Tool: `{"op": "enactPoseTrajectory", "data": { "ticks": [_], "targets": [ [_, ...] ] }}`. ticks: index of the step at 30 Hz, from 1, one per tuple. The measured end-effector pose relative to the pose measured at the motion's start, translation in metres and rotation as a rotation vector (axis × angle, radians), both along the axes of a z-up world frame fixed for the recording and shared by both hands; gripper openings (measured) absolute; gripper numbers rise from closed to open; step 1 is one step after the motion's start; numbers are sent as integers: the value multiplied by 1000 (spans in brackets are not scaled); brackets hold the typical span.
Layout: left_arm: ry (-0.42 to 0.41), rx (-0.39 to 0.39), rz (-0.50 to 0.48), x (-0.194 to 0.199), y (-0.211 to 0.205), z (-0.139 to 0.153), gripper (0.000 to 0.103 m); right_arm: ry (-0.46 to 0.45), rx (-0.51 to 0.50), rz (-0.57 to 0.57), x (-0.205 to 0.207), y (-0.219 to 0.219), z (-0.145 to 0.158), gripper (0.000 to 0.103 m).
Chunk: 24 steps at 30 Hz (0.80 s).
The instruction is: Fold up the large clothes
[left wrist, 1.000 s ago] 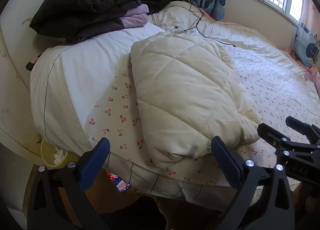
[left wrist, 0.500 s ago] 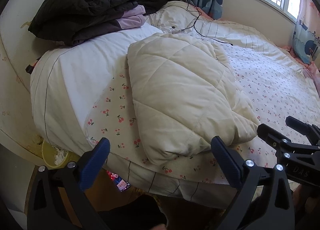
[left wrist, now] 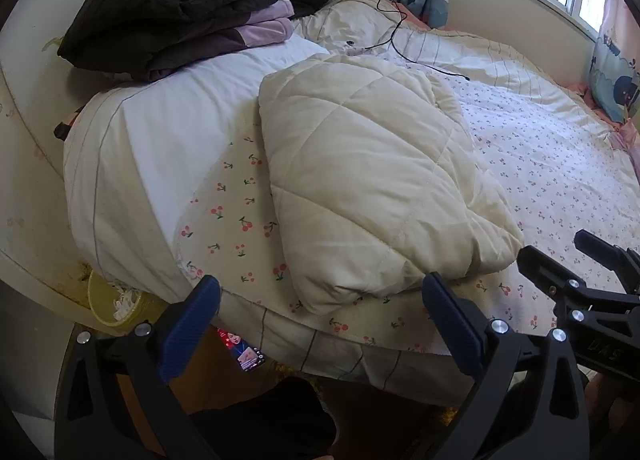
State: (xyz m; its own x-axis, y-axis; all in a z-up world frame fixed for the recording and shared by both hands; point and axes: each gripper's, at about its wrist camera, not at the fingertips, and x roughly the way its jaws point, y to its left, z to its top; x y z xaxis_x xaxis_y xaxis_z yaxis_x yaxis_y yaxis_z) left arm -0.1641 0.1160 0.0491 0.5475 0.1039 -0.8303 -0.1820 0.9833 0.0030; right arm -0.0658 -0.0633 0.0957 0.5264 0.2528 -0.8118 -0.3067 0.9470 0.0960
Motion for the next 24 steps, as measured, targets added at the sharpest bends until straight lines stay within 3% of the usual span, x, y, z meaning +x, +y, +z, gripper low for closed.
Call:
{"op": "enactPoseTrajectory", "data": {
  "ticks": [4, 24],
  "targets": [
    [18, 73, 22, 0, -3, -2, 96, 3, 2, 0, -2, -1, 0, 97],
    [-30, 59, -9, -7, -11, 5, 96, 20, 2, 2, -7, -2, -5, 97]
  ]
}}
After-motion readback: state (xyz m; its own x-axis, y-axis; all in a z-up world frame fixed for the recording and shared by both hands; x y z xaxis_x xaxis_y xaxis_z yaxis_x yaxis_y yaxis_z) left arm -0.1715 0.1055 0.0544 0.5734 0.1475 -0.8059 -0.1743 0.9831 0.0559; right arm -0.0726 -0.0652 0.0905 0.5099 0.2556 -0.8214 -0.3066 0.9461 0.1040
